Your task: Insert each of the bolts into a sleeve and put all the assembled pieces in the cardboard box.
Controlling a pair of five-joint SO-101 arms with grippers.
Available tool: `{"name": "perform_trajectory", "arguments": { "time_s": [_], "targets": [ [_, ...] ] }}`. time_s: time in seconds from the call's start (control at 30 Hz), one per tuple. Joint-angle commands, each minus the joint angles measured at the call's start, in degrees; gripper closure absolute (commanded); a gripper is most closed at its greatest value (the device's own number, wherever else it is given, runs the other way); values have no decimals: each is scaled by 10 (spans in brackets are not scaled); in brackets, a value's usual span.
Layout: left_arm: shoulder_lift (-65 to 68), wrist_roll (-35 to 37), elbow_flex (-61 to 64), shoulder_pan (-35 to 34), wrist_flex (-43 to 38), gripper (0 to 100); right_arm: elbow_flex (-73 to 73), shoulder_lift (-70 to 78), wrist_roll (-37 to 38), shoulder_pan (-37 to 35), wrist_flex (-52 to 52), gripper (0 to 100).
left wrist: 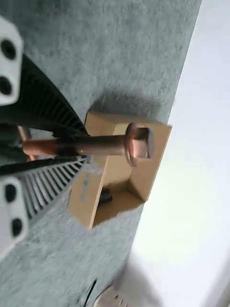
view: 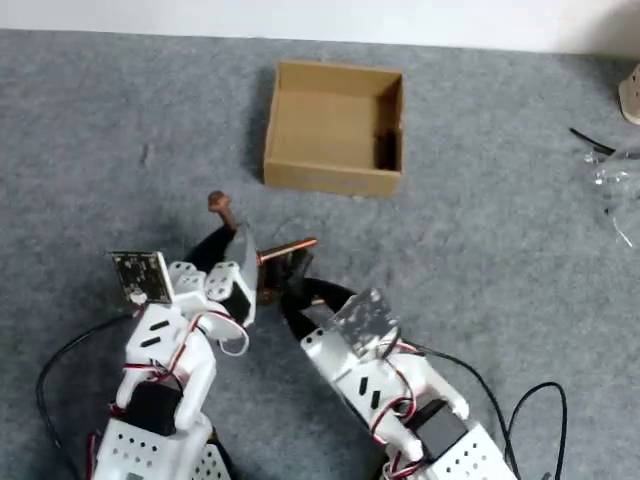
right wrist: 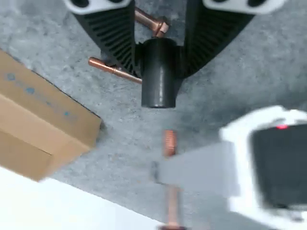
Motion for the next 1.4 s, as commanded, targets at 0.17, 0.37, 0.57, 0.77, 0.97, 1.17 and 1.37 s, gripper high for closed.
{"name": "perform_trajectory", "arguments": {
  "time_s": [0.17, 0.37, 0.57, 0.77, 0.97, 1.17, 1.37],
  "targets": [
    [-6, 84, -39, 32, -28, 995, 23, -13, 40, -8, -23, 994],
    [-12, 137, -142, -9, -33, 995, 25, -13, 40, 21, -23, 994],
    [-12, 164, -147, -5, 18, 995, 26, -13, 40, 41, -23, 994],
    [-12, 167, -175, 15, 88, 995, 26, -13, 40, 44, -23, 994],
    [-12, 162, -175, 32, 96, 995, 49, -13, 41, 44, -23, 994],
    [-12, 129, -175, 114, 127, 995, 51, -13, 41, 44, -23, 994],
    [-12, 118, -170, 145, 135, 995, 51, -13, 41, 44, -23, 994]
  ]
}}
